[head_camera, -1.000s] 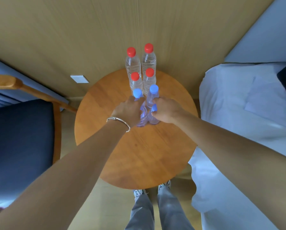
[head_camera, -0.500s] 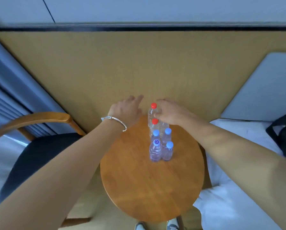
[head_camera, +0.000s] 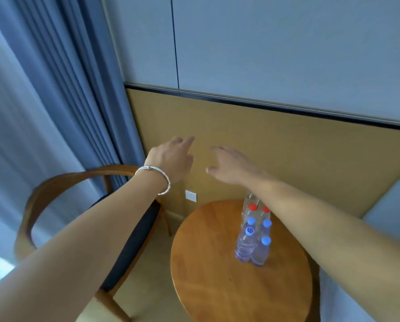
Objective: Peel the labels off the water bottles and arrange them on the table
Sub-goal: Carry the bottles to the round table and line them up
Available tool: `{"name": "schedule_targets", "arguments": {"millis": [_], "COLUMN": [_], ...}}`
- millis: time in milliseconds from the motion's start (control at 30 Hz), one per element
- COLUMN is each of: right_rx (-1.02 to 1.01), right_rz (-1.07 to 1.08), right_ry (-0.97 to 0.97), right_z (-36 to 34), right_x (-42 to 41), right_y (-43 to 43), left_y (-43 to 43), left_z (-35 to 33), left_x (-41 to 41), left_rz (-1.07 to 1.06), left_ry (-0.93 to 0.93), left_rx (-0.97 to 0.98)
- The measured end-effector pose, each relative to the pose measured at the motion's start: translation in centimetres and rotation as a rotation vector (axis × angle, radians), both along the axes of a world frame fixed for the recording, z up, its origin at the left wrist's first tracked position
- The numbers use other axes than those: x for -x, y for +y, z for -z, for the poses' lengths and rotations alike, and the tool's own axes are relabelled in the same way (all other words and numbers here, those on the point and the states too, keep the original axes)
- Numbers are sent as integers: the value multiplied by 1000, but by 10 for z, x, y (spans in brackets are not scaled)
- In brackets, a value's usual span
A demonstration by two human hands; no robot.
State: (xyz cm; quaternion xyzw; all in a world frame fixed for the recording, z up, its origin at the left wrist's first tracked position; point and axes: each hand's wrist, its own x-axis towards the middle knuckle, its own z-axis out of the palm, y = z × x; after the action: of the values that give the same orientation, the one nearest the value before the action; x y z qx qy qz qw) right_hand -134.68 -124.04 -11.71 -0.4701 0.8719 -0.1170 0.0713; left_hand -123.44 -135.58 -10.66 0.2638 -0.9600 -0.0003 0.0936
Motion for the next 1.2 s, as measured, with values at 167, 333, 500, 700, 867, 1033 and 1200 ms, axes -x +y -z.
{"name": "schedule_targets", "arguments": {"millis": [167, 333, 500, 700, 867, 1033, 1200], "right_rx": [7, -74, -107, -143, -180, -199, -203], "right_rz": [-194, -491, -752, -978, -1088, -1182, -1325], "right_ry": [-109, -174, -207, -138, -137, -101, -45], "right_z": [19, 45, 47, 47, 53, 67, 72], "right_x": [-67, -177, -297, -434, -550, -674, -784], "right_y": [5, -3, -3, 7, 36, 85, 139], "left_y": [37, 70, 95, 160, 213, 276, 339], "left_z": [22, 50, 45, 55, 65, 71, 69], "left_x": [-91, -218, -357, -501, -615, -725, -826], "left_rz": [-201, -460, -748, -995, -1126, -1190, -1306], "left_ry": [6, -117, -110, -150, -156, -89, -76], "left_rx": [-37, -78, -96, -115, -103, -135, -176]}}
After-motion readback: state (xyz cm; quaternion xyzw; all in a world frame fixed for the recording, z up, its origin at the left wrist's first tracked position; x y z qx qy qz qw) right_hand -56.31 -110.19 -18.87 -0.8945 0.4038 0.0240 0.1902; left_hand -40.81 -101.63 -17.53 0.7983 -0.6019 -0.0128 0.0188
